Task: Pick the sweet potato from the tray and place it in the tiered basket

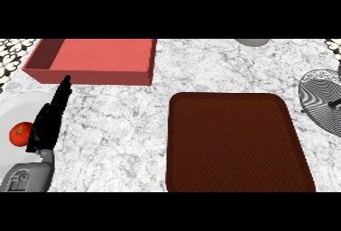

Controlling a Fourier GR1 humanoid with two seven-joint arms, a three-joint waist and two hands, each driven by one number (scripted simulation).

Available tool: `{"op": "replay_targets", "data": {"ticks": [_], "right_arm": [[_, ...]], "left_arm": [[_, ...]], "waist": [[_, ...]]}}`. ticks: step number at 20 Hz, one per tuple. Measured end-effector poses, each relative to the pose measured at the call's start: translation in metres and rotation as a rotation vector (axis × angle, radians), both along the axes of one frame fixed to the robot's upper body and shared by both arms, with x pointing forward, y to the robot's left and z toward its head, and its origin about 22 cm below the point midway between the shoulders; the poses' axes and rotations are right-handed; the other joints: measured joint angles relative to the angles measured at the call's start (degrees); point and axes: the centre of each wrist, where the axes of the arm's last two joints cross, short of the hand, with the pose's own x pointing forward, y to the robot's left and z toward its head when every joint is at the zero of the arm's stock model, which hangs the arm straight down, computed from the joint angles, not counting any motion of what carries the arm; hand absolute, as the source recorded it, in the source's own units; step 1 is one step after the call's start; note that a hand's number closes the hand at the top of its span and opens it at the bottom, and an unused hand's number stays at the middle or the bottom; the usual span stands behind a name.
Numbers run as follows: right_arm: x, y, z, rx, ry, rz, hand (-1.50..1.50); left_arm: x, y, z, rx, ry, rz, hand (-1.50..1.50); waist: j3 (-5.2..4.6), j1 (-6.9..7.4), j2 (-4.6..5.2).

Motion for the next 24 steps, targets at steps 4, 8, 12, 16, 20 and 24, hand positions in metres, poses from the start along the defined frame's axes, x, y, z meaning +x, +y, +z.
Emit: {"op": "replay_targets", "data": {"ticks": [4, 8, 12, 16, 20, 24], "right_arm": [[0.003, -0.008, -0.007, 0.105, 0.069, -0.018, -1.5], [0.004, -0.016, -0.012, 0.18, 0.056, -0.001, -1.5], [0.001, -0.024, -0.016, 0.301, -0.01, 0.009, -1.5], [-0.002, -0.033, -0.011, 0.399, -0.079, -0.009, -1.5], [-0.019, -0.058, 0.012, 0.457, -0.143, -0.063, -1.5], [-0.043, -0.089, 0.028, 0.517, -0.138, -0.148, -1.5]], "left_arm": [[0.001, 0.007, 0.002, -0.002, -0.002, 0.001, 0.0], [0.0, 0.006, -0.001, 0.001, 0.004, 0.003, 0.0], [0.001, 0.007, 0.0, 0.0, 0.003, 0.003, 0.0], [-0.002, 0.011, -0.007, -0.002, 0.004, 0.007, 0.0], [-0.001, 0.005, -0.005, 0.001, -0.002, 0.009, 0.0], [0.001, 0.006, -0.002, 0.005, 0.001, 0.009, 0.0]], "waist": [[-0.7, 0.02, -0.41], [-1.06, -0.04, -0.67], [-1.06, -0.19, -0.71], [-0.61, -0.26, -0.47], [-0.23, -0.44, -0.27], [-0.09, -0.5, -0.14]]}}
